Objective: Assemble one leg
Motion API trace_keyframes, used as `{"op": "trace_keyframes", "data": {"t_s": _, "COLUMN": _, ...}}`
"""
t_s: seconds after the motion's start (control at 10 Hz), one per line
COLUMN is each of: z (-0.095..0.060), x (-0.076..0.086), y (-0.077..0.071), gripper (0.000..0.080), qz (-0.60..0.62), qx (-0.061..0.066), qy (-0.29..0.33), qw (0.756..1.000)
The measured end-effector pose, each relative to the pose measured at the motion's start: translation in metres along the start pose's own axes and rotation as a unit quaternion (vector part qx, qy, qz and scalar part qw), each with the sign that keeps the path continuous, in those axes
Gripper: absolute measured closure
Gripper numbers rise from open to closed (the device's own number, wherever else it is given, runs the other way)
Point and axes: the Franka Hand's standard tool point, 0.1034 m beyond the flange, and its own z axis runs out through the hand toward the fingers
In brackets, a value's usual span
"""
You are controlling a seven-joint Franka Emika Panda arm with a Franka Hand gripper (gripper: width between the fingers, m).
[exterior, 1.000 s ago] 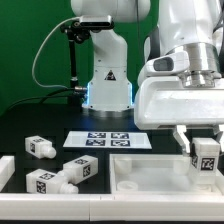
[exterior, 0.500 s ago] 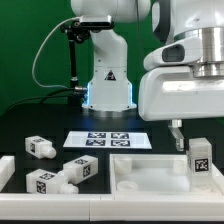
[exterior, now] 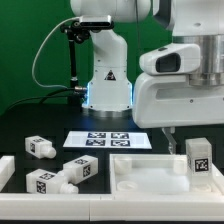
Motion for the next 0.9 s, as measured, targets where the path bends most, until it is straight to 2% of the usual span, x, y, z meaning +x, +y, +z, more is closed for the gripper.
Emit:
{"op": "trace_keyframes", "data": {"t_s": 0.1, "z": -0.0006, "x": 0.0011, "y": 0.0020, "gripper": 0.0150, "qz": -0.002, "qx": -0.001, "qy": 0.002, "qw": 1.000}}
{"op": "trace_keyframes", "data": {"t_s": 0.2, "z": -0.0005, "x": 0.0012, "y": 0.0026, "gripper": 0.0264, "qz": -0.001, "qx": -0.001, "qy": 0.002, "qw": 1.000}}
{"op": "trace_keyframes", "data": {"t_s": 0.3, "z": -0.0005, "x": 0.0011, "y": 0.0024, "gripper": 0.0264, "qz": 0.010, "qx": -0.001, "qy": 0.001, "qw": 1.000}}
{"op": "trace_keyframes", "data": {"t_s": 0.4, "z": -0.0004, "x": 0.0011, "y": 0.0027, "gripper": 0.0447, "qz": 0.014, "qx": -0.001, "qy": 0.001, "qw": 1.000}}
{"op": "trace_keyframes", "data": {"t_s": 0.5, "z": -0.0003, "x": 0.0011, "y": 0.0026, "gripper": 0.0514, "qz": 0.030, "qx": -0.001, "qy": 0.001, "qw": 1.000}}
{"op": "trace_keyframes", "data": {"t_s": 0.8, "z": 0.0002, "x": 0.0008, "y": 0.0019, "gripper": 0.0514, "qz": 0.144, "qx": 0.000, "qy": 0.002, "qw": 0.990}}
{"op": "trace_keyframes", "data": {"t_s": 0.9, "z": 0.0005, "x": 0.0010, "y": 0.0012, "gripper": 0.0514, "qz": 0.214, "qx": 0.001, "qy": 0.013, "qw": 0.977}}
